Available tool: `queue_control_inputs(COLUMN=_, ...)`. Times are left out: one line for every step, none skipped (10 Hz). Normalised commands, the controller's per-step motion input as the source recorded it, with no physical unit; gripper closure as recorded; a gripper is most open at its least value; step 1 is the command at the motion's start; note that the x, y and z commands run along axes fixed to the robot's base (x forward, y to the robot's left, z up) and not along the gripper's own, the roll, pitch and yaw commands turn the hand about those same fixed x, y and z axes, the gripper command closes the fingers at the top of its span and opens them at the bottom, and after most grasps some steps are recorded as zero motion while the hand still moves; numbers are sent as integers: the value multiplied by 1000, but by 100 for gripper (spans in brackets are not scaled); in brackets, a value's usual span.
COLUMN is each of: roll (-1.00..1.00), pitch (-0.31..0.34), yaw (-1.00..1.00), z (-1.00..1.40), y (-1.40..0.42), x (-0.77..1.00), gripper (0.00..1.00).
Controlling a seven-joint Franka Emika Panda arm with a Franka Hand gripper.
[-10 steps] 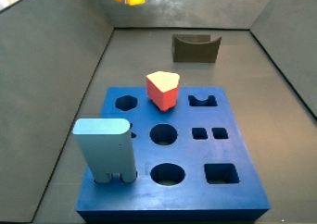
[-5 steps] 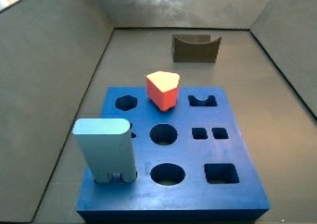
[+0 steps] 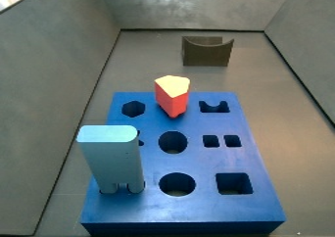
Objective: Pick up the arch object. Move up. Place the arch object on the fixture. Regrasp the arch object. Move to above the board. Insert the arch object.
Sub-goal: Place the arch object on the fixture.
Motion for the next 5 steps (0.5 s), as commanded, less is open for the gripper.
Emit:
queue_control_inputs(roll=-2, pitch=-5, yaw=-1000, z=-58, y=-506, x=1000, gripper=100)
queue_control_inputs(roll=-12, pitch=-10, yaw=-1000, z=-56, y=-459, x=1000, gripper=100)
queue_control_inputs(roll=-20, pitch=-13, yaw=-1000, z=-54, y=-413, x=1000, gripper=100)
queue_control_inputs(roll=-31, pitch=-15, yaw=-1000, z=-53, y=-368, x=1000, gripper=100)
queue_control_inputs(roll=-46, pitch=-15, yaw=-1000, z=-53, y=-329, x=1000, gripper=100)
